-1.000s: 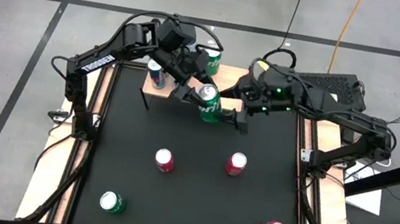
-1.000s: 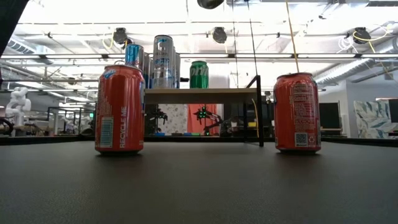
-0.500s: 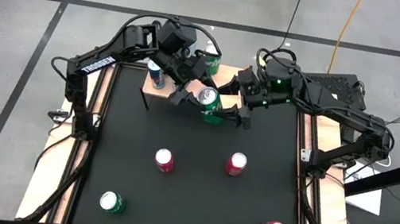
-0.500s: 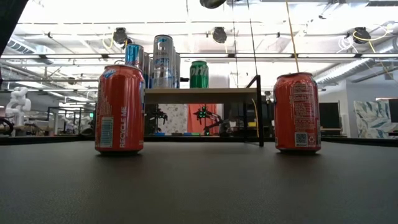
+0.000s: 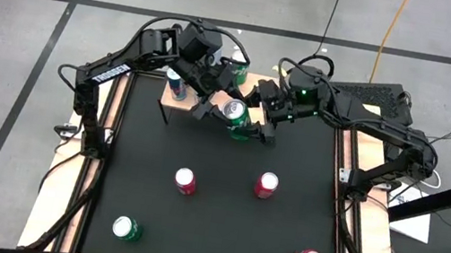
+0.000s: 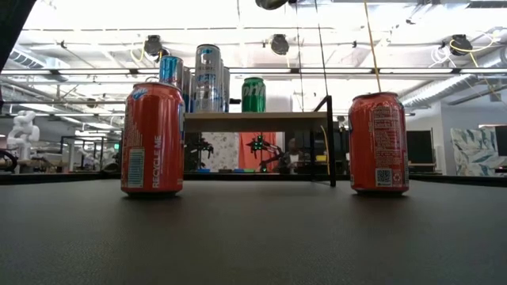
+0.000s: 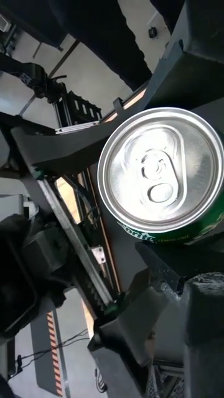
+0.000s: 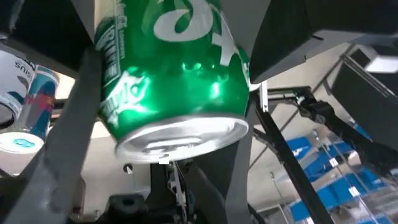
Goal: Place canned beverage on shelf
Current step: Put the top green soda can on the shelf
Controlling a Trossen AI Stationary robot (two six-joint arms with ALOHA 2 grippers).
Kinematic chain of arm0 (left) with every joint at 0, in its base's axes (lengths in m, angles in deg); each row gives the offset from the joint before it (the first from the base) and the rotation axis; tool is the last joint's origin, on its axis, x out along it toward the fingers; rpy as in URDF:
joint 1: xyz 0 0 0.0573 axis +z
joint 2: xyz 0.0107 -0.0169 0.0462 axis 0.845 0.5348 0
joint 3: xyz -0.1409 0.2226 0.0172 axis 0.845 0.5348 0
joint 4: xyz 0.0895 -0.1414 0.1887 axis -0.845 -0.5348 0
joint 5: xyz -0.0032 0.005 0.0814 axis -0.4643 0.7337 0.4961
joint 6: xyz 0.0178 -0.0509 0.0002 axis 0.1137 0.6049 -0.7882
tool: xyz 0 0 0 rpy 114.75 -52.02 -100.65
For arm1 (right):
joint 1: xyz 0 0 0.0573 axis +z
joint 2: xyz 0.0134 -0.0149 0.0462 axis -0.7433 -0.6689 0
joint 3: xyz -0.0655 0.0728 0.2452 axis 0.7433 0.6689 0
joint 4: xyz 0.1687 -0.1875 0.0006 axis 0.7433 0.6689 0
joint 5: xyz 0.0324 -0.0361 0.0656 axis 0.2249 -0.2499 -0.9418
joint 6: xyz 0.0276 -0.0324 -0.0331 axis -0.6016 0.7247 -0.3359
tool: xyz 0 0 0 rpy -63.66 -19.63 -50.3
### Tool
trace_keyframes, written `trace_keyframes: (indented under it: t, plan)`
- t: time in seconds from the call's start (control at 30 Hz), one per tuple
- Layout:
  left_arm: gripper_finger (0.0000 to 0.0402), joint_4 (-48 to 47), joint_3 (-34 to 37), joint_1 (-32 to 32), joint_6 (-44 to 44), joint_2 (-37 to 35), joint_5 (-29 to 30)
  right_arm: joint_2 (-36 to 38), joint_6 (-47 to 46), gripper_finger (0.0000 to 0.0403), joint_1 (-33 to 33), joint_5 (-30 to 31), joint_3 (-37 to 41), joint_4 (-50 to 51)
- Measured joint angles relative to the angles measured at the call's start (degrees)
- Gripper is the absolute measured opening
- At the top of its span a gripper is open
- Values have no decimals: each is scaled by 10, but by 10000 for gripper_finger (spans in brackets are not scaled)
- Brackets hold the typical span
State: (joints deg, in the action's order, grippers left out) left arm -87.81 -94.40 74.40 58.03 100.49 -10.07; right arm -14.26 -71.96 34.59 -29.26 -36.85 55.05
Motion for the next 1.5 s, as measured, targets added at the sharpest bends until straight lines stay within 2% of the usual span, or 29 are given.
trace_keyframes:
  t: [0.57,0.83,0.93,1.23,1.5]
  plan:
    - [286,-1,0,1,5,0,11,0,46,292,0,18,0,-5]
    - [291,-1,0,1,13,0,20,0,49,289,0,18,0,-5]
    - [295,-1,0,0,19,0,42,0,49,289,-1,19,0,-4]
    - [364,1,0,3,25,-3,106,0,46,288,-16,48,1,0]
    - [370,6,0,11,28,-6,129,0,56,288,-31,47,1,0]
